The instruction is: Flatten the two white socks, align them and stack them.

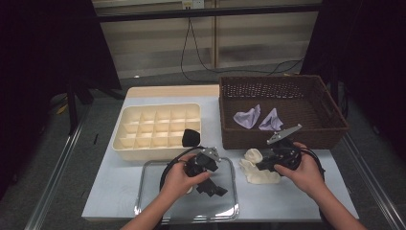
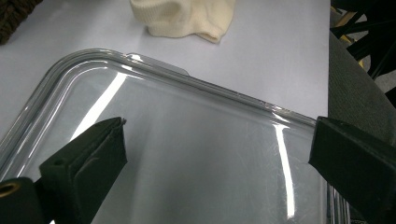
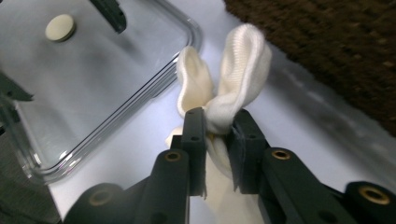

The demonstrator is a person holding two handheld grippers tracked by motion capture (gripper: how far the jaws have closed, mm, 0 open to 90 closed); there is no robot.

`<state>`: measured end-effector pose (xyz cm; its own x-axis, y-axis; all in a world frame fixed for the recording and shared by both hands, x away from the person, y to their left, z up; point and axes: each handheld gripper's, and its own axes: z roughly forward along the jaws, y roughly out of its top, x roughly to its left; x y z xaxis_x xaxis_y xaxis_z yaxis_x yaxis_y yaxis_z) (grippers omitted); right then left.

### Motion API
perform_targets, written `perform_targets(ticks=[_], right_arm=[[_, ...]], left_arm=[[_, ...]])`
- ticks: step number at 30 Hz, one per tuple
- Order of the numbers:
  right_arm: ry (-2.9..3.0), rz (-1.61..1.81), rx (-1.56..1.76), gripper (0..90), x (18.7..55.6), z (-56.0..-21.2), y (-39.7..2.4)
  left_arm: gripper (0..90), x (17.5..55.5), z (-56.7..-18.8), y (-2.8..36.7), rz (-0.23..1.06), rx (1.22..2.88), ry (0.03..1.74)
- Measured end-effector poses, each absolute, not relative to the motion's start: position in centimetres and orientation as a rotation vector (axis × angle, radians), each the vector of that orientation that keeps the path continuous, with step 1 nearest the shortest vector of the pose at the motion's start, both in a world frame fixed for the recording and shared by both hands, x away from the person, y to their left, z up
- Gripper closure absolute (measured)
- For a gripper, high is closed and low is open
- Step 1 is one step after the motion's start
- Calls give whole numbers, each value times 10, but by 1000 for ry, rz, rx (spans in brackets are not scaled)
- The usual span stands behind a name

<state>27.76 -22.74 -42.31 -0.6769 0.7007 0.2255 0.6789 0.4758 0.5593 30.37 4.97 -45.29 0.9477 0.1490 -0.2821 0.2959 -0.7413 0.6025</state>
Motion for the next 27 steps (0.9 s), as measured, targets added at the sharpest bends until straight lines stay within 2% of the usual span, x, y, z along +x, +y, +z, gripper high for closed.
perform_targets(ticks=[3,9,12,20,25,27], right_arm=[[2681,989,1244,726,276,-426,-228],[2687,976,1233,588,278,-432,-227],[2710,965,1228,572,278,-435,-227],[2726,970,1227,450,282,-440,-230],[2721,963,1242,363,283,-437,-229],[2719,948,1244,398,283,-438,-228]], left_arm=[[37,304,-453,50,-287,2410,326],[37,303,-455,50,-291,2409,335],[37,305,-455,50,-302,2419,321],[37,307,-453,51,-326,2440,305],[37,305,-454,50,-290,2415,335],[37,305,-454,50,-290,2417,320]])
